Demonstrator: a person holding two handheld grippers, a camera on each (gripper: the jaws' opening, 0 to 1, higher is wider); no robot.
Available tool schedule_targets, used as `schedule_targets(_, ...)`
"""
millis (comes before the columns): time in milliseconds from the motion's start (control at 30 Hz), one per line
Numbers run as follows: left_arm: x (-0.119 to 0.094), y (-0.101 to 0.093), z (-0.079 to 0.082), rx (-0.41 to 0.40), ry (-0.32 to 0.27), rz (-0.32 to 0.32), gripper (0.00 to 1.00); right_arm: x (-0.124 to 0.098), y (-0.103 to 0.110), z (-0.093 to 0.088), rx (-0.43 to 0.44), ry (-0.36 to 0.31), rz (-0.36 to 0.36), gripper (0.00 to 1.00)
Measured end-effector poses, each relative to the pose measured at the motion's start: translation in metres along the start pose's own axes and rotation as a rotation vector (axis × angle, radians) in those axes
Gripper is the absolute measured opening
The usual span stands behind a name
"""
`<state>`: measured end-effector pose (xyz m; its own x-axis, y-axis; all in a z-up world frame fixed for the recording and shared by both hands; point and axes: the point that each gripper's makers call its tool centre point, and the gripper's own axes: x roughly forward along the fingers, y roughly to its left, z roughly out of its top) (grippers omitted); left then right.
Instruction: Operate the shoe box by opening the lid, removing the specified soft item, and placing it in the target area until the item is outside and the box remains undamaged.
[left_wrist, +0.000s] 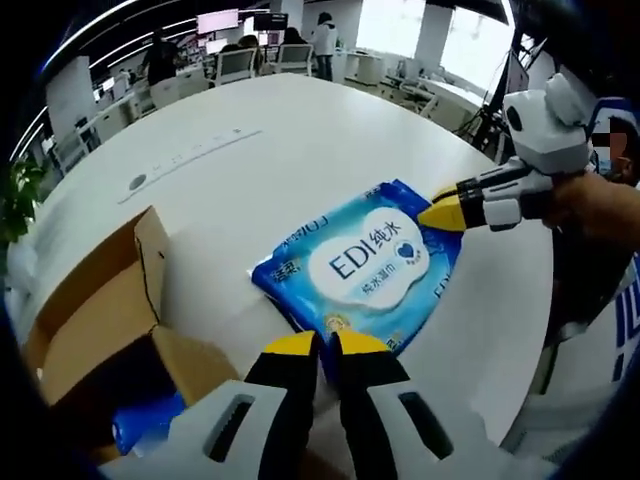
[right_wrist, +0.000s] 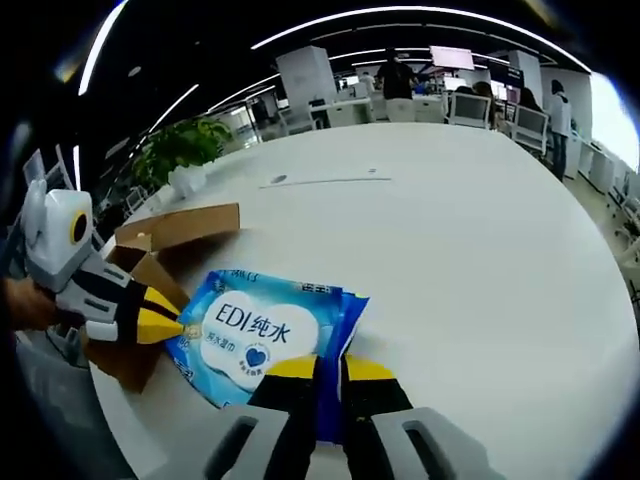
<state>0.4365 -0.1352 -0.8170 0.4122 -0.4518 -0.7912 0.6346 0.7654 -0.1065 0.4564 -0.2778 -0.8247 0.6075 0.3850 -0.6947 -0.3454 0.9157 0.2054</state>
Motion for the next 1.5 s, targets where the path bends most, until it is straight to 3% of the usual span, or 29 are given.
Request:
schedule_targets(433,-0.014,-0.002,-0.002,0.043,-0.002,-0.006,0.19,-0.017,0.0,0.005,-0.057,-0.014,-0.035,0.25)
schedule_targets(700,-0.026,-0.002,0.004,0.038,-0.045,-0.013,0.25,-0.033,0.003,0.009,-0.082,-0.024,-0.047,0.3)
schedule_targets(1067,-0.051,-0.012,0.02,0.009,-0.12,-0.068,0.33,-0.05,0.022,0.021,-0.148,-0.033,-0.034,0.36)
schedule_targets(1500,-0.079,0.002,0.024,-0.009,-0.169,-0.087,0.39,-0.062,0.054,0.033,-0.2,-0.035,0.002,0.43)
